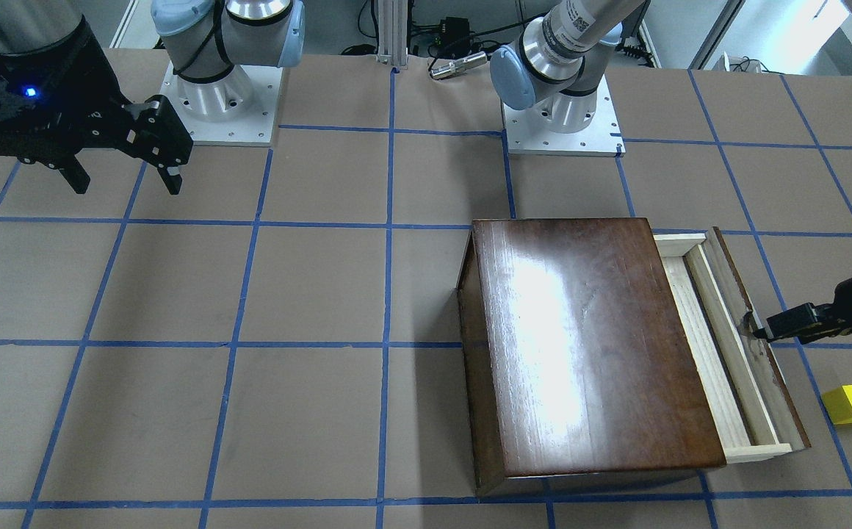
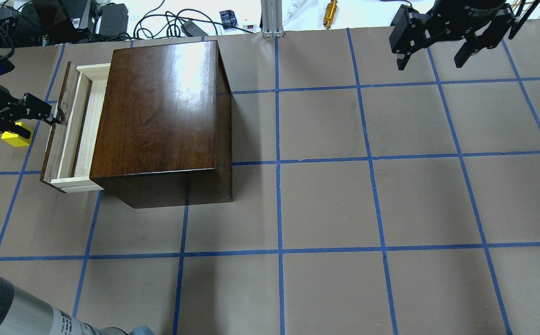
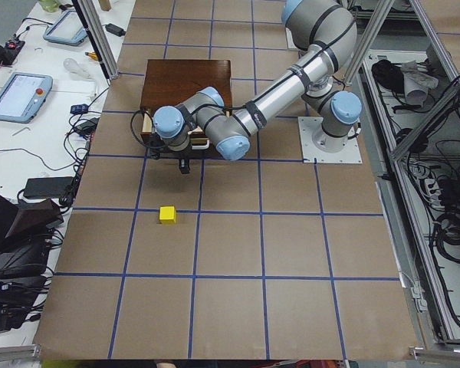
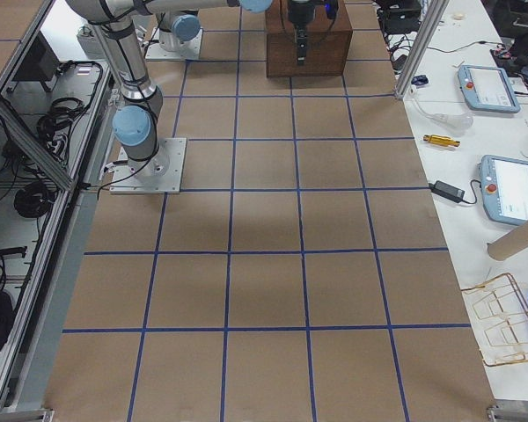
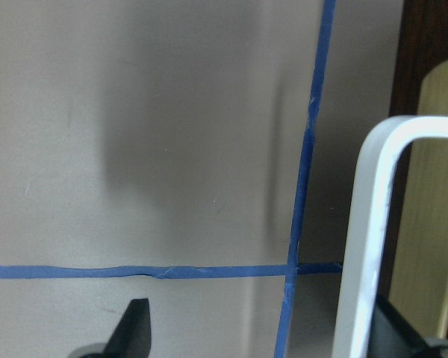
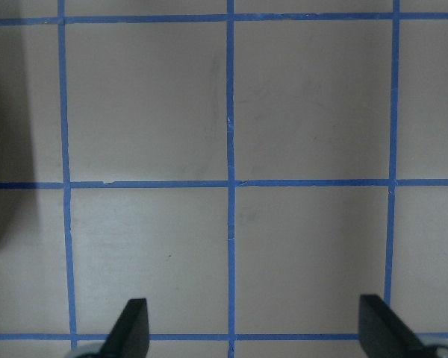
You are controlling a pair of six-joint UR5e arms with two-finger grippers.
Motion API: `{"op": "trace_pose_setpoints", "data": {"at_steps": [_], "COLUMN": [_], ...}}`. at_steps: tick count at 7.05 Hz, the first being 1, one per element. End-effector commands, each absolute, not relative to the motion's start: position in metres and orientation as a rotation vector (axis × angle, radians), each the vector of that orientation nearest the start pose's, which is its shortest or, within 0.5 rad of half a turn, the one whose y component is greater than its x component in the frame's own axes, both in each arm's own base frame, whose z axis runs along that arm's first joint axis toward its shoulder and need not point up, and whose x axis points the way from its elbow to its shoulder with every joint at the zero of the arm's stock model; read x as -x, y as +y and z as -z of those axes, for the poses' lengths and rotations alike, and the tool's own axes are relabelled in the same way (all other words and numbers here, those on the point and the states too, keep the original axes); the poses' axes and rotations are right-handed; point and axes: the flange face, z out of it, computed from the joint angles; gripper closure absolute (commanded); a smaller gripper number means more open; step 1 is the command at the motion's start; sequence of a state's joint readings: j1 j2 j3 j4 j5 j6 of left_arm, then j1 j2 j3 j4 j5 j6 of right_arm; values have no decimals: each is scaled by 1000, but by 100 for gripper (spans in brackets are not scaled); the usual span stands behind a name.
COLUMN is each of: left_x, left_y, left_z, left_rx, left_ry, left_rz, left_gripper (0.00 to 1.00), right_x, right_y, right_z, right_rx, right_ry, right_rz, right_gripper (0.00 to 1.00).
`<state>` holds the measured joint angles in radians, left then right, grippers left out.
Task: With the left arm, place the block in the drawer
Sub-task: 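Pull the drawer open away from the cabinet with the left gripper, then release the handle and raise the left gripper off the drawer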
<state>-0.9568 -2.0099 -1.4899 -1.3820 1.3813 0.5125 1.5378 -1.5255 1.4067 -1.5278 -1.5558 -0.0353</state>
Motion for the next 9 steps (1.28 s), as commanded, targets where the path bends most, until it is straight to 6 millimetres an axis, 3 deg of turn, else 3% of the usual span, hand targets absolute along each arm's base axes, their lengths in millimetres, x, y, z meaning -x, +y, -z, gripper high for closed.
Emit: {"op": "trace_pose_setpoints", "data": {"at_steps": [1,9], "left_x": [-239,-251], "left_y": [-602,-597], "left_z": [-297,-299], "left_rx": [199,236], "left_ry": [3384,3385], "left_rz": [-71,-64], "left_gripper": [0,0], "right_x": [-117,-118], "right_y": [-520,-520], "right_z": [-542,-541], "right_rx": [3,6], "right_ry": [3127,3128], "right_rz": [121,118], "right_gripper": [0,0]}}
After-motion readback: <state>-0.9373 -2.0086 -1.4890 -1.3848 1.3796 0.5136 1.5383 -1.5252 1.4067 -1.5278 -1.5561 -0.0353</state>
